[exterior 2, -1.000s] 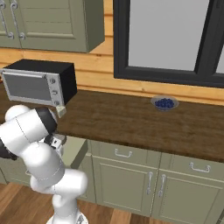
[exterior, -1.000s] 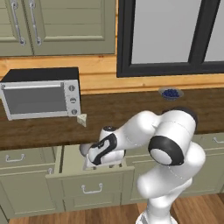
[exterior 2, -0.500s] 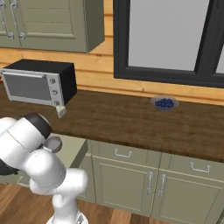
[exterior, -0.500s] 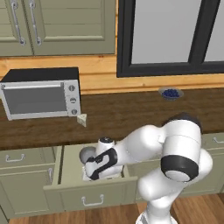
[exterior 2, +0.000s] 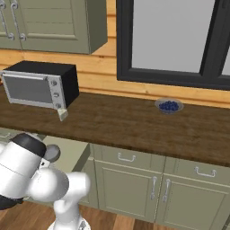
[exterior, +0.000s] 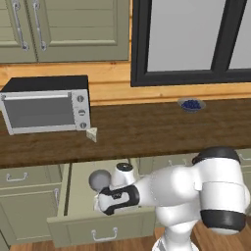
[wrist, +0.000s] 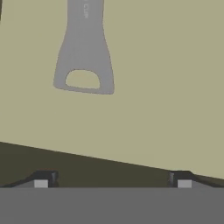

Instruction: Pick the measuring cup from the drawer and place it on the counter.

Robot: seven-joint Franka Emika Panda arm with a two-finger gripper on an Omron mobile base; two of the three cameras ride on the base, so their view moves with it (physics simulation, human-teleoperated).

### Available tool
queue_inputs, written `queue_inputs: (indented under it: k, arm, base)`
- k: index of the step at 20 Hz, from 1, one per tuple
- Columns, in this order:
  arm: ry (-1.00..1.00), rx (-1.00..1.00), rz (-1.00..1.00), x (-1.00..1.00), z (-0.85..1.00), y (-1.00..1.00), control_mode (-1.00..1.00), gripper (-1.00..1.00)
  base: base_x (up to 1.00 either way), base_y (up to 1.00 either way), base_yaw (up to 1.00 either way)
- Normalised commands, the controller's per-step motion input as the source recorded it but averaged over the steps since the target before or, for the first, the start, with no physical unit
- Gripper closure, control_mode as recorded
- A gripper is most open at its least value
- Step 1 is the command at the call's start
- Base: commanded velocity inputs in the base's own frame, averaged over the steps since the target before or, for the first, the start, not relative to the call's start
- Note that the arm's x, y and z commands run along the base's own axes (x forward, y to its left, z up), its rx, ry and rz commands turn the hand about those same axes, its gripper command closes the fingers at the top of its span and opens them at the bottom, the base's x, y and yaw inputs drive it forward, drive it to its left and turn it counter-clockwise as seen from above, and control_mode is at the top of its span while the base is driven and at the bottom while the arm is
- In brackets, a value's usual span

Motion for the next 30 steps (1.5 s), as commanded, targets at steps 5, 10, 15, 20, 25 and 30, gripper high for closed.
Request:
queue_inputs:
  k: [5, 10, 15, 20, 25, 30]
  arm:
    - [0.16, -0.09, -0.12, 0.87, 0.42, 0.00, -1.00, -1.00]
    - [0.28, -0.06, -0.10, 0.99, 0.30, 0.22, -1.00, -1.00]
    - [0.20, -0.14, 0.00, 0.57, 0.04, 0.67, -1.00, -1.00]
    - [0.05, -0.22, 0.09, 0.22, -0.02, 0.71, -1.00, -1.00]
    - [0.01, -0.15, 0.04, 0.08, -0.26, 0.09, -1.00, -1.00]
    - [0.00, -0.06, 0.00, 0.00, -0.32, -0.03, -1.00, -1.00]
  base:
    - [0.00, 0.00, 0.00]
    - [0.00, 0.00, 0.00]
    - [0.00, 0.00, 0.00]
    - [0.00, 0.00, 0.00]
    - [0.00, 0.00, 0.00]
    - [0.00, 0.00, 0.00]
